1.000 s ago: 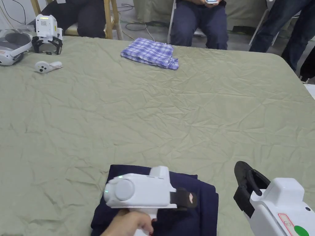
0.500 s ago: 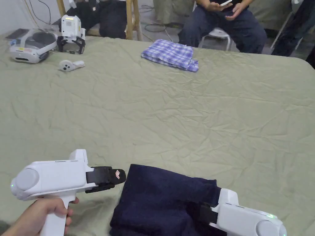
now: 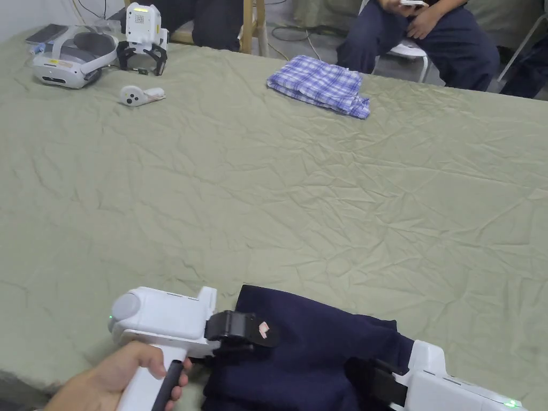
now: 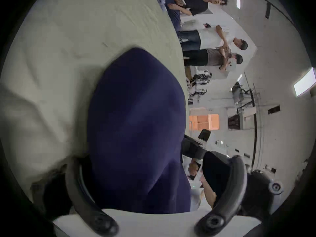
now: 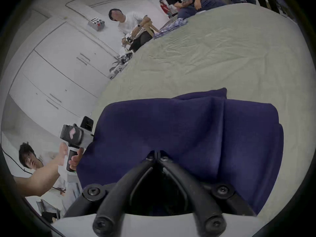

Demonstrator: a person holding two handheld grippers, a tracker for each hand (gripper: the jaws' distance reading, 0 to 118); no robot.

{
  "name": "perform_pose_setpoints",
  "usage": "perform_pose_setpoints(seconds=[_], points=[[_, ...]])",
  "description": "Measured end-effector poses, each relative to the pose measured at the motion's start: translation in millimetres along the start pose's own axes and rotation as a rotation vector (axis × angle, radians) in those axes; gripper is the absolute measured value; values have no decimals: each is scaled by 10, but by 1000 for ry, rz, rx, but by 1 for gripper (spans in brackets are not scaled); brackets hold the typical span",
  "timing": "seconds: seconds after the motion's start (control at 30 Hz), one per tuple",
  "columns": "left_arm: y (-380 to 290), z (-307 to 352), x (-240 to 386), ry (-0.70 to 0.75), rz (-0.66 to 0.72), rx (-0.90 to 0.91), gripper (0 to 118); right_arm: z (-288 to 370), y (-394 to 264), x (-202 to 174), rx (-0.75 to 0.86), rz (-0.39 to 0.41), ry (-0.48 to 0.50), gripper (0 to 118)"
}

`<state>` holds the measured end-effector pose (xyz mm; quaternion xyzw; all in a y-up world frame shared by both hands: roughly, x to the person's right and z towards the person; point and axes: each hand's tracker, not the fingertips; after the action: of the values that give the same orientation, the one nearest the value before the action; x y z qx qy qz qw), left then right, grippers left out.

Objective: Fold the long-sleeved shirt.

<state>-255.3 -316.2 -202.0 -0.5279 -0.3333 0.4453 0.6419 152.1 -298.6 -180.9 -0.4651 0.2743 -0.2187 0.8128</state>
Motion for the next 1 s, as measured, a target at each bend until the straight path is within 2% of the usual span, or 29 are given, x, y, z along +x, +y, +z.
perform_pose_setpoints(seconds=[0.03,0.07,0.1,0.17,0.2,0.3,0.37,0.47,0.57,0.63,0.67,0.73,0.9,1.0], points=[[-13,-59,44,20,-51,-11,86,5,-7,-17,4,3,-3,0],[-25,-88,62,36,-81,-1,51,13,-11,-40,7,9,-9,0],[-25,-124,54,83,-61,5,30,29,-7,-112,10,24,-26,0],[-51,-73,4,142,-35,12,29,103,11,-241,28,95,-75,0],[-65,-25,33,65,-54,25,28,152,18,-336,55,138,-109,0],[-76,162,102,71,-66,59,27,330,82,-754,185,321,-212,0],[-56,350,149,106,-85,88,27,340,117,-1047,252,468,-234,0],[18,786,130,162,-96,133,27,248,148,-1591,338,620,-251,0],[98,1415,62,224,-99,200,27,-5,167,-2015,367,679,-183,0],[163,1872,-4,278,-84,239,27,-255,163,-2278,361,720,-192,0],[196,2100,-38,303,-92,250,27,-389,167,-2385,342,738,-147,0],[298,2540,-97,363,-80,279,27,-652,165,-2596,327,733,-124,0],[597,3503,-267,484,-46,331,27,-1394,159,-3166,259,834,-55,0],[715,3922,-277,561,-49,343,27,-1708,151,-3444,232,853,-4,0]])
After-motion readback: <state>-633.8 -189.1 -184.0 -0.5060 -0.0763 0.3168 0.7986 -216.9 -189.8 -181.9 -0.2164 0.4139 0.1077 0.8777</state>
